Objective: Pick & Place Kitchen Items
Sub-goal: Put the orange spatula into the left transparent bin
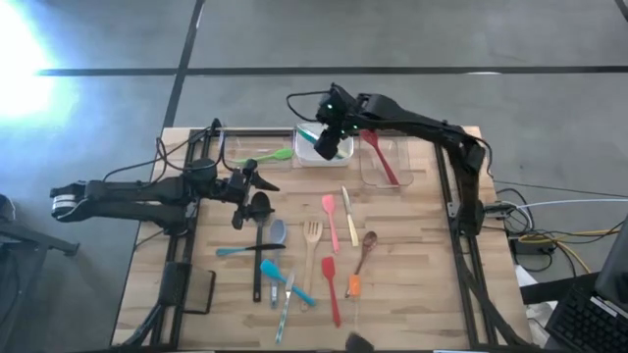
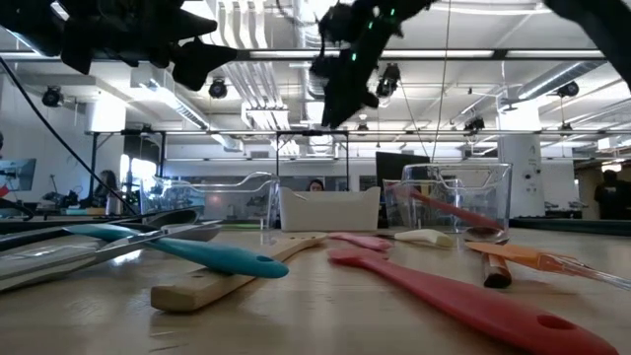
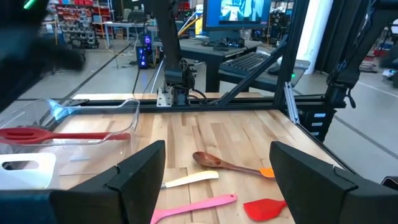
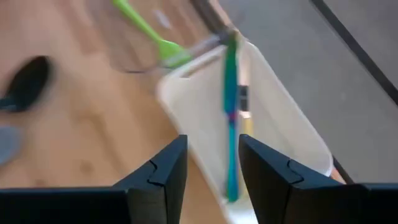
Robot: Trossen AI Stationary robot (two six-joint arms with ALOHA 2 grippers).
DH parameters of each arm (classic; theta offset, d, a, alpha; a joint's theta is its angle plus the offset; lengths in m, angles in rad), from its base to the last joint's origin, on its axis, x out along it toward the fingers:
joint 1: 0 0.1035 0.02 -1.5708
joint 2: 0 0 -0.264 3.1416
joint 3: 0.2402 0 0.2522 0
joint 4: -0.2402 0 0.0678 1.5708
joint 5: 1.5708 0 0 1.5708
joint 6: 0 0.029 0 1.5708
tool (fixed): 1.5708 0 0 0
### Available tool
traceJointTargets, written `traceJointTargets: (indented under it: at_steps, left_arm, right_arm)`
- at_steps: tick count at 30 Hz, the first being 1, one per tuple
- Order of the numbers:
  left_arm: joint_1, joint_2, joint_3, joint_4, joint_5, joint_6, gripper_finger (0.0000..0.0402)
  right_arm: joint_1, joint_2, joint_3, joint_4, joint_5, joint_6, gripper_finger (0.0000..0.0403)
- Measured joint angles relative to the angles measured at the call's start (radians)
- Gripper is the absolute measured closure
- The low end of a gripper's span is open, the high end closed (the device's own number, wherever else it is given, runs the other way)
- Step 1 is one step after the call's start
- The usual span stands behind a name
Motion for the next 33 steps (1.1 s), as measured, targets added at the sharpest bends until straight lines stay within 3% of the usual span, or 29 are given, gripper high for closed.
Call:
traceJointTargets:
  at_steps: [14, 20, 26, 33]
  left_arm:
    - [0.0, 0.02, 0.0, -0.004, -0.001, -0.059, 0.0111]
    - [0.0, 0.019, 0.0, -0.026, -0.001, -0.068, 0.0111]
    - [0.0, 0.019, 0.0, -0.038, -0.001, -0.085, 0.0111]
    - [0.0, 0.019, 0.0, -0.041, -0.001, -0.112, 0.0111]
  right_arm:
    - [0.289, -0.271, -0.03, -0.21, 0.031, 0.152, 0.0324]
    - [0.433, -0.375, -0.134, -0.25, 0.105, 0.258, 0.0351]
    - [0.577, -0.457, -0.271, -0.244, 0.113, 0.405, 0.0371]
    - [0.737, -0.487, -0.398, -0.231, 0.246, 0.605, 0.0389]
